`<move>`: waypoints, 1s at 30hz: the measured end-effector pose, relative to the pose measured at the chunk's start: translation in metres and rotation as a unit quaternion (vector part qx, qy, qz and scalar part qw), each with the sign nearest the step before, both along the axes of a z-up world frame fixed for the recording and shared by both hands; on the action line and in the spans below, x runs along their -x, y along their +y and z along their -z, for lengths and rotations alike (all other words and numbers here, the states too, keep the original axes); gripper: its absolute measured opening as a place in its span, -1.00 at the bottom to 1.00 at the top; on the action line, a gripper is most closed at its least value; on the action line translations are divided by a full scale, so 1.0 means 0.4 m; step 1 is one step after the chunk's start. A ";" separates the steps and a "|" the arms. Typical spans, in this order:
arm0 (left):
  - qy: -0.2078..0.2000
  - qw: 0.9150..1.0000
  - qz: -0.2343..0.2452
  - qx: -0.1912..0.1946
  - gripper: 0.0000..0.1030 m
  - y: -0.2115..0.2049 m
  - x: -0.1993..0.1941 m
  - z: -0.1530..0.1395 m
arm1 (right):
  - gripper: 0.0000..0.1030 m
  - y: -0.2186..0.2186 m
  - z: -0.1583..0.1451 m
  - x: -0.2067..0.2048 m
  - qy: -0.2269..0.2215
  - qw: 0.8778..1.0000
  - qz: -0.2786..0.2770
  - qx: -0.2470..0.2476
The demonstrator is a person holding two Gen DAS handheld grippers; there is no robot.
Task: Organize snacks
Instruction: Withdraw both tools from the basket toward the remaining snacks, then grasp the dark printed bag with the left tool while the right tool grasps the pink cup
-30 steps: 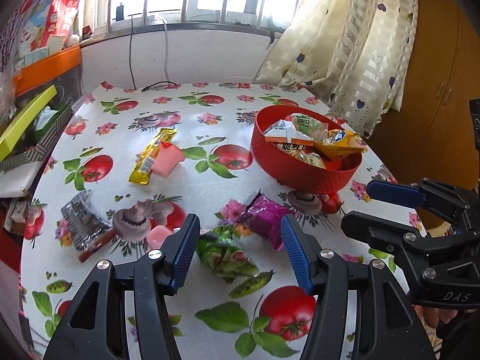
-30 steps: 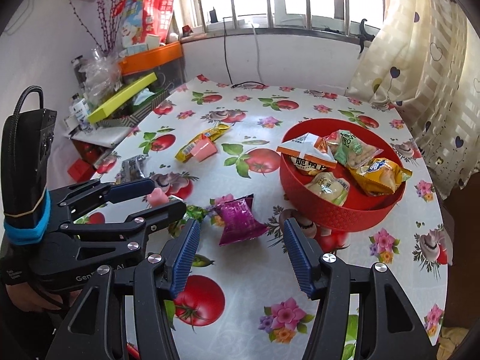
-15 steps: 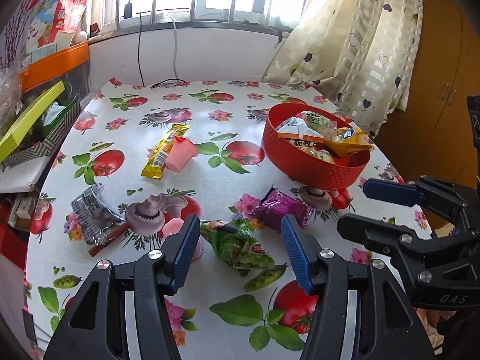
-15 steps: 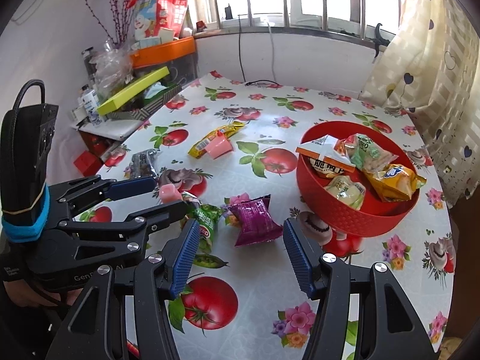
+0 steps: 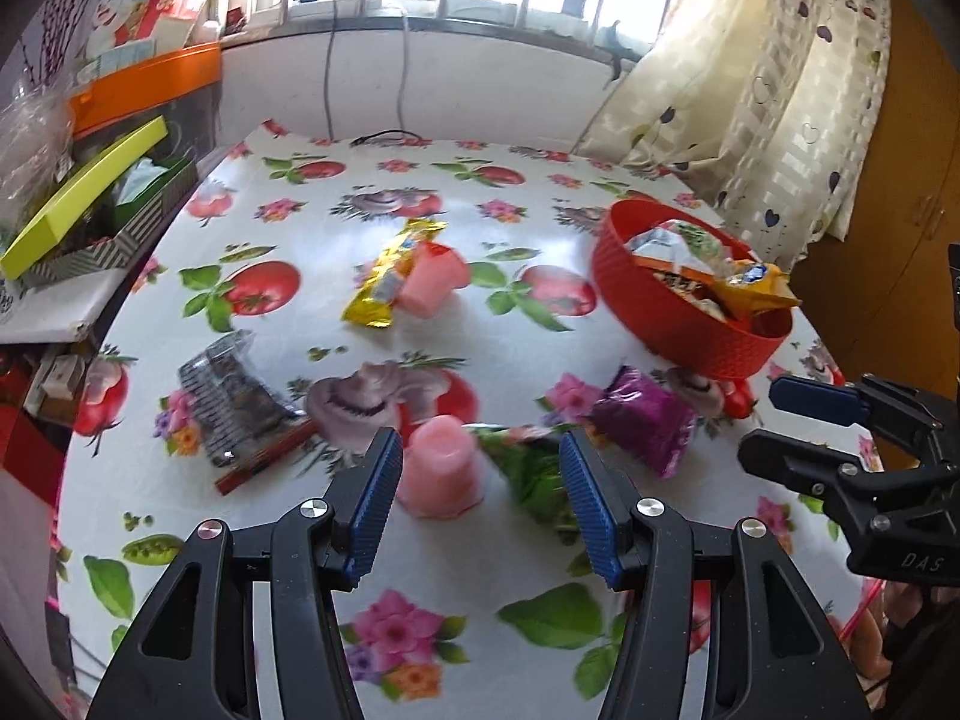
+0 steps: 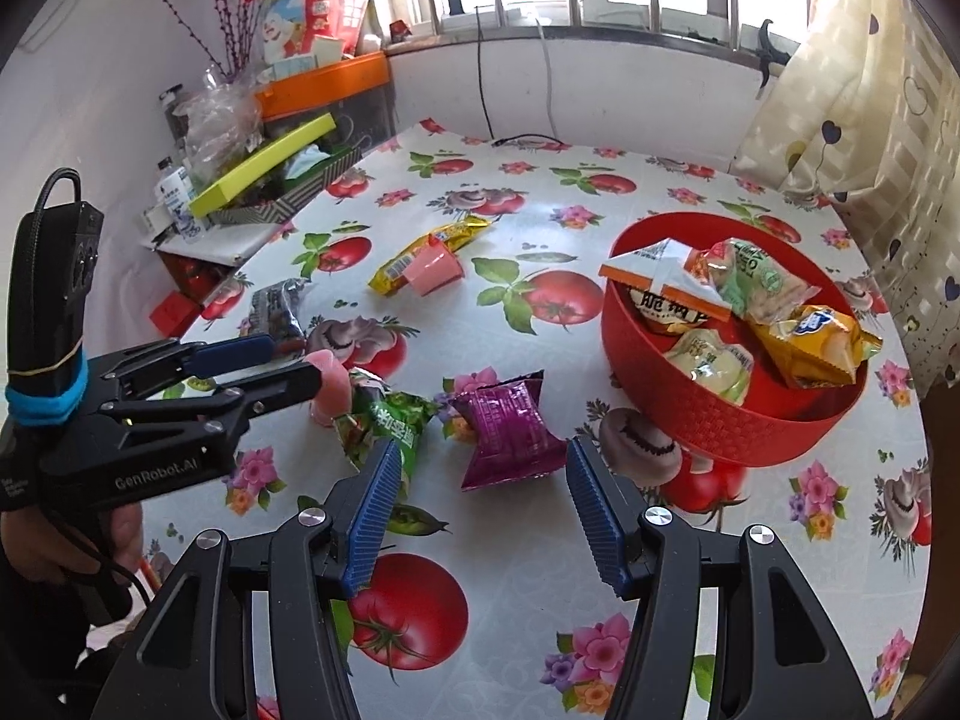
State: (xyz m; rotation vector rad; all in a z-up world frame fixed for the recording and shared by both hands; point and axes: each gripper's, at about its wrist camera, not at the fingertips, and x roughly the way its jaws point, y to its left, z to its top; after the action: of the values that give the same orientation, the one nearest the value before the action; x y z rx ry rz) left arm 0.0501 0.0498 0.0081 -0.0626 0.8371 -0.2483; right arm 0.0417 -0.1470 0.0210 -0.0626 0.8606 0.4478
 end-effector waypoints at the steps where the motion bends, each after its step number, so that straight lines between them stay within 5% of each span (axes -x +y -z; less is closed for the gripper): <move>1: -0.001 1.000 0.000 0.001 0.08 0.009 0.001 0.001 | 0.10 0.004 0.002 -0.002 0.000 1.000 -0.003 0.001; 18: -0.004 0.998 -0.063 0.004 0.08 0.197 -0.036 0.018 | 0.09 0.041 0.043 -0.063 0.011 1.000 -0.017 0.022; 30: 0.057 0.982 -0.174 0.046 0.09 0.300 -0.154 0.107 | 0.09 0.111 0.032 -0.127 0.006 0.999 -0.036 0.025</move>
State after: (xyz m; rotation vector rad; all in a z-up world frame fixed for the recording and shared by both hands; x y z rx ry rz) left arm 0.1116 0.1699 -0.0347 -0.3088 0.9130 0.0470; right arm 0.0926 -0.1026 0.0084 -0.1369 0.8833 0.4941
